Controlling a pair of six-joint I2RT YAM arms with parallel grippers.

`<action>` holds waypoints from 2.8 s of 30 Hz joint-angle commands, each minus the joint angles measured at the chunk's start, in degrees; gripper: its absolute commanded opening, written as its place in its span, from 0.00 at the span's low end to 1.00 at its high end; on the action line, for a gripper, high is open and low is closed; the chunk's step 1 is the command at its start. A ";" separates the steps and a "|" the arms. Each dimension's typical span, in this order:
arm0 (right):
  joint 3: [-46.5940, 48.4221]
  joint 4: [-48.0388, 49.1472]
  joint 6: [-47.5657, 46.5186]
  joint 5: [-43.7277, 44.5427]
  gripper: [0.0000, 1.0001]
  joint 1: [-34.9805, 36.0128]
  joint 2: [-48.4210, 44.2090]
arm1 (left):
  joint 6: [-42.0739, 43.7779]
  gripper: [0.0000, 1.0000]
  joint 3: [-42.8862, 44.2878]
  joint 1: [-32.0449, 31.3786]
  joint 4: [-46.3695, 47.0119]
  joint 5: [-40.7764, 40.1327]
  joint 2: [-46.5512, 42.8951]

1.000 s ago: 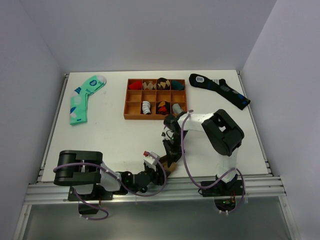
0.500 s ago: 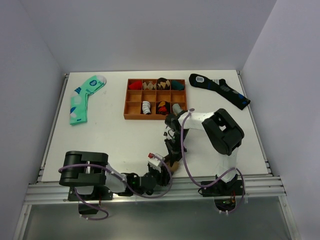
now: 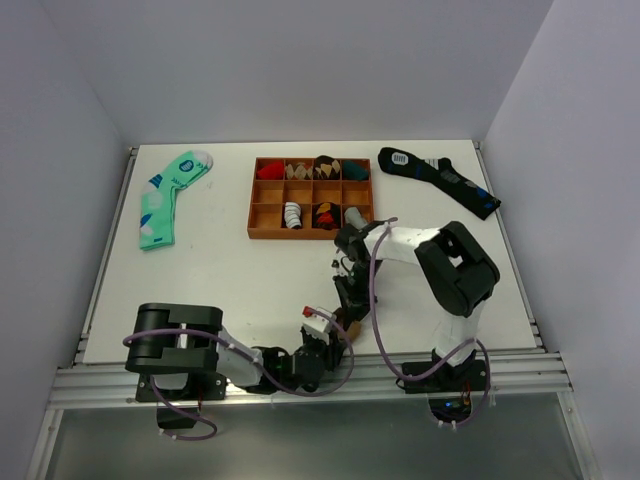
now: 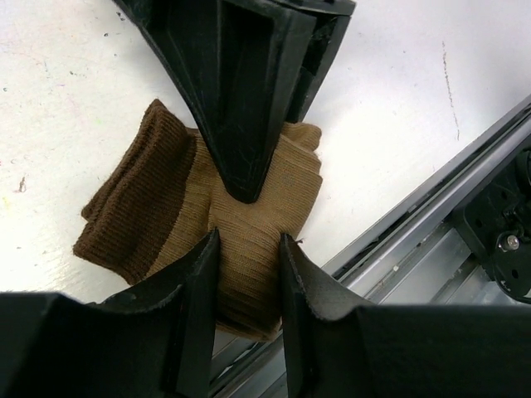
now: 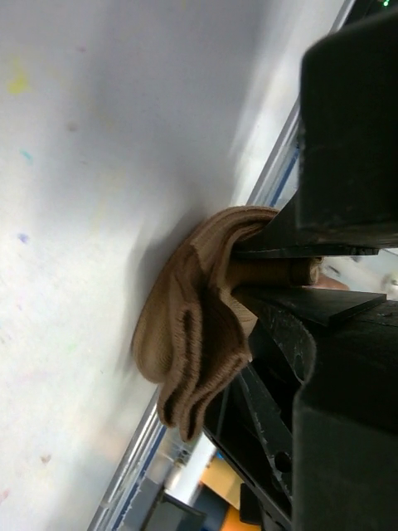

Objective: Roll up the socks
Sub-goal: Roll the sock at the center of the board.

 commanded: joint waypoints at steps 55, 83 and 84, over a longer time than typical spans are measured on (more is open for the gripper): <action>-40.01 39.90 21.98 20.49 0.37 -4.32 -63.43 | -5.37 0.00 4.75 33.24 -45.76 55.04 4.27; -48.18 64.06 18.37 37.63 0.38 17.82 -60.35 | 4.12 0.00 9.60 43.36 -56.93 69.89 8.41; -48.54 65.03 18.20 37.98 0.38 18.08 -60.96 | 4.91 0.00 9.86 44.06 -57.63 70.24 8.32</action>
